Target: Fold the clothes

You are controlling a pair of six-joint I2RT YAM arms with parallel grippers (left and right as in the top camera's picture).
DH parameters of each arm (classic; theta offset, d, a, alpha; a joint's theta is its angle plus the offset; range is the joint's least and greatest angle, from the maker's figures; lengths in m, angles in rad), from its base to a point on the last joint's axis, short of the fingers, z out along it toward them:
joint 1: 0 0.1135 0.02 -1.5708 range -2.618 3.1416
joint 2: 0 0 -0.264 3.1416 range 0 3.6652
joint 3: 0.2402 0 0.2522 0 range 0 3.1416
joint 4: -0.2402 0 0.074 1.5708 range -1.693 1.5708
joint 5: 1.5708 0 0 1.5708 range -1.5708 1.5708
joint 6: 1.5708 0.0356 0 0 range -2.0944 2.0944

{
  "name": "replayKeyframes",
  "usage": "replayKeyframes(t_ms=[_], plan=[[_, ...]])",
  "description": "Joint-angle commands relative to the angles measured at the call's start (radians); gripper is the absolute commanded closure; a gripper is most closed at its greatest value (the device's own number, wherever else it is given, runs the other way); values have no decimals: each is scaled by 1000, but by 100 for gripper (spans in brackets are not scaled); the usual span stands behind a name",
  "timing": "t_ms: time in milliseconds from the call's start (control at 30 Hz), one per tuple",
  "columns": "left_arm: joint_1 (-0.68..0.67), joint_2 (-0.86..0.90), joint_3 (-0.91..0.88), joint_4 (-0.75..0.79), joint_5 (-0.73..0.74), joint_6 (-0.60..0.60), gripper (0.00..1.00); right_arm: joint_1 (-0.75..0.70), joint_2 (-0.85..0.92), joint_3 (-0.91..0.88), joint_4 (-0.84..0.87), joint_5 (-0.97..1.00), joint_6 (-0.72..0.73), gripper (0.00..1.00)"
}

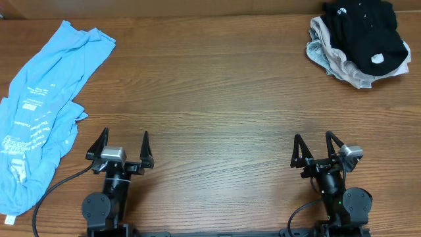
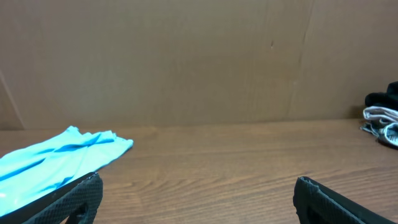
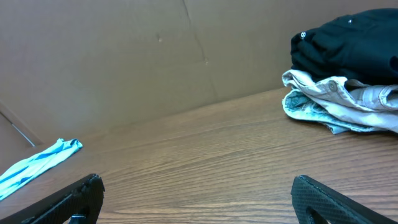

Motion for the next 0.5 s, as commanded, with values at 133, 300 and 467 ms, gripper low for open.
replayKeyframes(t_ms=[133,300,467], plan=[[5,-81,-5,-67,-23,13,0,5,-10,-11,5,-1,-2,0],[5,-175,-5,-207,-28,13,0,5,-10,-11,5,-1,-1,0],[5,-177,-5,-310,-43,12,0,5,-10,-11,5,-1,-2,0]])
